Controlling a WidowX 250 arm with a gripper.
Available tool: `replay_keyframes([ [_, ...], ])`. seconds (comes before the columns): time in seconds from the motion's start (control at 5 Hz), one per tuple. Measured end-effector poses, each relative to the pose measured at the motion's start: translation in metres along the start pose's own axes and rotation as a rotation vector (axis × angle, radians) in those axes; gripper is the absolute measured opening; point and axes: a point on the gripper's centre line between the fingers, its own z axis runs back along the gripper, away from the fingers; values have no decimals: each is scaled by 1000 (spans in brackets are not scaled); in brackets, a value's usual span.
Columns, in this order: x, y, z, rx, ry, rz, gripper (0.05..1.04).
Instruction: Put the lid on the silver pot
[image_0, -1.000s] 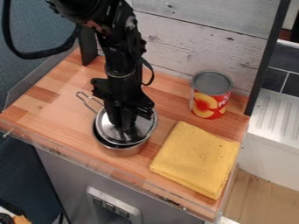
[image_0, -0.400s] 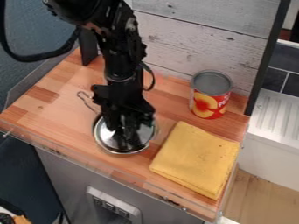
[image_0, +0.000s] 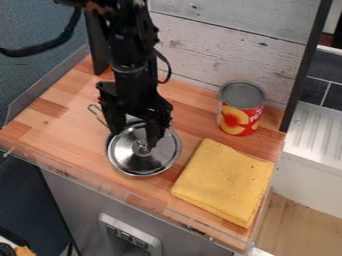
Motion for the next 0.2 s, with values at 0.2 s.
replay_keyframes([
  [0.2,2,1,9,0,-8,3,1001],
])
